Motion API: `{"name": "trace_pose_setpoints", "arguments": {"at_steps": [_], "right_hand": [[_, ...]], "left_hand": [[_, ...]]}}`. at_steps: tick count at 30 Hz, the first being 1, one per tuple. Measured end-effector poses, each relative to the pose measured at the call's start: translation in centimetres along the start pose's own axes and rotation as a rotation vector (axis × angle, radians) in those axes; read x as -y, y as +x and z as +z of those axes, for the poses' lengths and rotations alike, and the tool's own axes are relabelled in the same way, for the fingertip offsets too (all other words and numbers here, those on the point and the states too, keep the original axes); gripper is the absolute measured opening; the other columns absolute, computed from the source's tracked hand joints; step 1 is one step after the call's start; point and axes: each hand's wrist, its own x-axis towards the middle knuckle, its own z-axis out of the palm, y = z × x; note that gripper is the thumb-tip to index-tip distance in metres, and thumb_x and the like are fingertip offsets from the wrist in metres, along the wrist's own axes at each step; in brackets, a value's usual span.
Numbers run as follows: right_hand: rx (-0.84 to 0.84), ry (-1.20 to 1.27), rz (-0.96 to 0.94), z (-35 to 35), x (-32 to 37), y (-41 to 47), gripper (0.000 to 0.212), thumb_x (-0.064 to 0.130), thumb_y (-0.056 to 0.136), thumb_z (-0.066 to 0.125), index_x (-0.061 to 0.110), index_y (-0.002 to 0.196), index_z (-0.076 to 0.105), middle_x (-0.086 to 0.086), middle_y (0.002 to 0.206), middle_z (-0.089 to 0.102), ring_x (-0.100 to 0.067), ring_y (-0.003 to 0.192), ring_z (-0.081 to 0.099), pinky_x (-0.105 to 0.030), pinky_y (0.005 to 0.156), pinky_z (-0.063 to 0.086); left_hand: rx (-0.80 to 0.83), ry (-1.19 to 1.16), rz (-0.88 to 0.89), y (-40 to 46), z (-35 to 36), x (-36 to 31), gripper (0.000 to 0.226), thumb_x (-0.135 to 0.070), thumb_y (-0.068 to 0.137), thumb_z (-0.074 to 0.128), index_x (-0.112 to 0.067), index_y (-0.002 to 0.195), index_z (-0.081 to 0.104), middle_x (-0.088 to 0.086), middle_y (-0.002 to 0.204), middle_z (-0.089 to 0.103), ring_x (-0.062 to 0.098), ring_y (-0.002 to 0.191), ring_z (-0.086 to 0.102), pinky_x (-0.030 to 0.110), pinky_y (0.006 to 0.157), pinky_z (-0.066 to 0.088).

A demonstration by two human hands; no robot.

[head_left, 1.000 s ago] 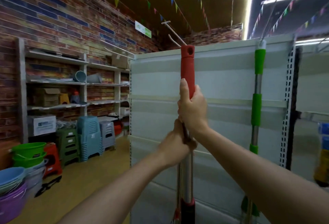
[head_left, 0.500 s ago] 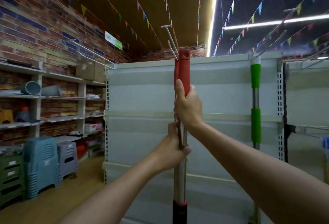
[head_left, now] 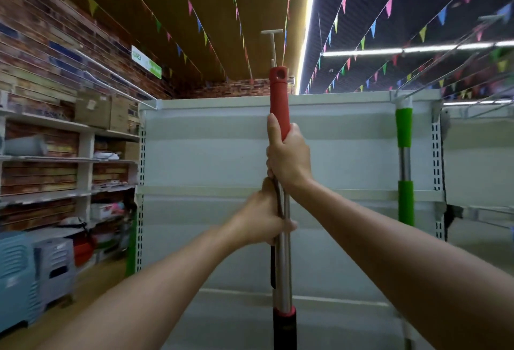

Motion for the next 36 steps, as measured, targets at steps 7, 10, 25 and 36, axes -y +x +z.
{"name": "trace_pose_setpoints", "arguments": {"at_steps": [7, 10, 25, 36], "right_hand": [[-0.079, -0.083, -0.031, 0.7, 0.2, 2.3, 0.044, 0.054, 0.094, 0.044, 0.011, 0.104, 0.050, -0.007, 0.077, 0.057, -0.020, 0.059, 0.055, -0.033, 0.054, 0.049], [-0.083, -0.120, -0.049, 0.8, 0.1, 2.8, 0.045, 0.052, 0.095, 0.042, 0.010, 0.108, 0.050, -0.006, 0.078, 0.058, -0.018, 0.060, 0.057, -0.032, 0.054, 0.050], [-0.126, -0.196, -0.101, 1.7, -0.2, 7.4, 0.043, 0.053, 0.095, 0.040, 0.011, 0.101, 0.046, -0.012, 0.085, 0.061, -0.029, 0.070, 0.063, -0.039, 0.060, 0.054], [-0.122, -0.217, -0.065, 2.2, -3.6, 8.7, 0.053, 0.053, 0.096, 0.040, 0.004, 0.114, 0.048, -0.015, 0.091, 0.061, -0.031, 0.074, 0.063, -0.039, 0.063, 0.054]], "left_hand": [[0.021, -0.008, 0.050, 2.3, -1.1, 0.0, 0.052, -0.009, 0.078, 0.068, -0.010, 0.117, 0.033, 0.023, 0.099, 0.059, 0.039, 0.075, 0.069, 0.050, 0.057, 0.059], [0.025, 0.025, 0.050, 2.9, -1.2, -0.1, 0.047, -0.008, 0.077, 0.067, -0.008, 0.113, 0.036, 0.024, 0.099, 0.061, 0.039, 0.078, 0.068, 0.050, 0.059, 0.059], [0.033, -0.020, -0.021, 6.8, -3.0, -1.1, 0.064, -0.003, 0.079, 0.070, -0.008, 0.128, 0.029, 0.018, 0.108, 0.053, 0.040, 0.084, 0.067, 0.051, 0.060, 0.059], [0.077, -0.041, -0.058, 9.5, -1.8, 1.2, 0.065, -0.004, 0.078, 0.070, -0.009, 0.129, 0.031, 0.018, 0.111, 0.052, 0.040, 0.085, 0.067, 0.050, 0.059, 0.059]]}}
